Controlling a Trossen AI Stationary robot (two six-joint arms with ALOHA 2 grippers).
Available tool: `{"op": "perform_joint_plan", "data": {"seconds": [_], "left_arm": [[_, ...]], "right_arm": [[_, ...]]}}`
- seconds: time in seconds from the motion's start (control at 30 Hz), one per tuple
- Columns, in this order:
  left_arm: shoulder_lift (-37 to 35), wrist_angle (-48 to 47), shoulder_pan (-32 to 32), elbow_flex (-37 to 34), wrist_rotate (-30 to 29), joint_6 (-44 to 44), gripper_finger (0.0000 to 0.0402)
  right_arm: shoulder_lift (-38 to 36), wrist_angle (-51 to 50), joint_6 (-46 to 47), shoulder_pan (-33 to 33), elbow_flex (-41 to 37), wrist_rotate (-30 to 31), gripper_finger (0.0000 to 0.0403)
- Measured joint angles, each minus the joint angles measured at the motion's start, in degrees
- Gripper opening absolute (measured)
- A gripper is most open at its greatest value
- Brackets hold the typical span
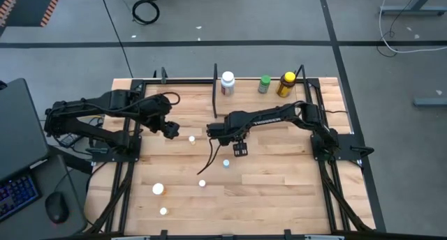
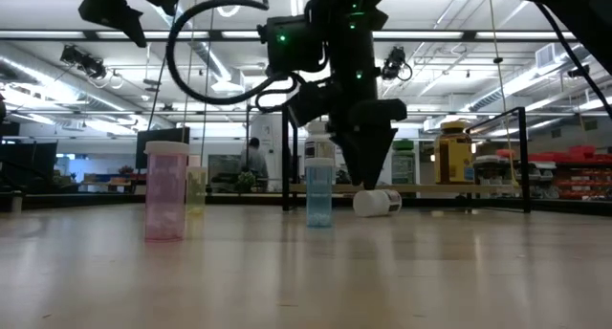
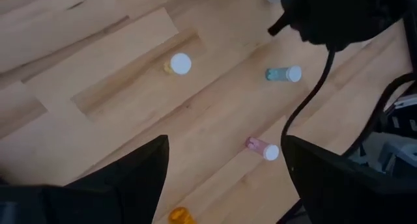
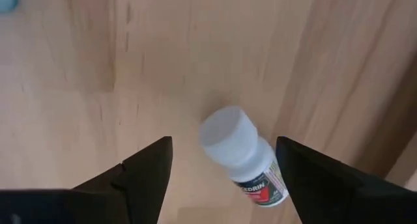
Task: Pick and place medicine bottles onto shelf by color
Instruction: Put the small white bottle pill bottle on the shelf
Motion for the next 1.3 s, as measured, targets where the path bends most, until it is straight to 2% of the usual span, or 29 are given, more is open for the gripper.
{"op": "perform_joint_plan", "data": {"seconds": [0.3,0.57,0.93,1.1,1.3], "left_arm": [[0.1,0.3,-2.1,0.0,-1.7,-4.1,0.0306],[0.1,0.3,-4.6,0.0,-4.4,-7.1,0.0306],[0.1,0.3,-5.3,0.0,-4.7,-7.4,0.0306],[0.1,0.3,-5.3,0.0,-4.7,-7.4,0.0306],[0.1,0.3,-5.3,0.0,-4.7,-7.4,0.0306]], "right_arm": [[0.0,1.5,-9.7,0.8,-3.0,0.0,0.0276],[0.0,2.5,-9.9,0.7,-5.3,0.1,0.0271],[0.0,2.6,-10.6,0.7,-5.3,1.5,0.0251],[0.0,2.6,-10.7,0.7,-5.3,-0.1,0.0215],[0.0,2.4,-10.8,0.5,-5.3,-0.3,0.0131]]}}
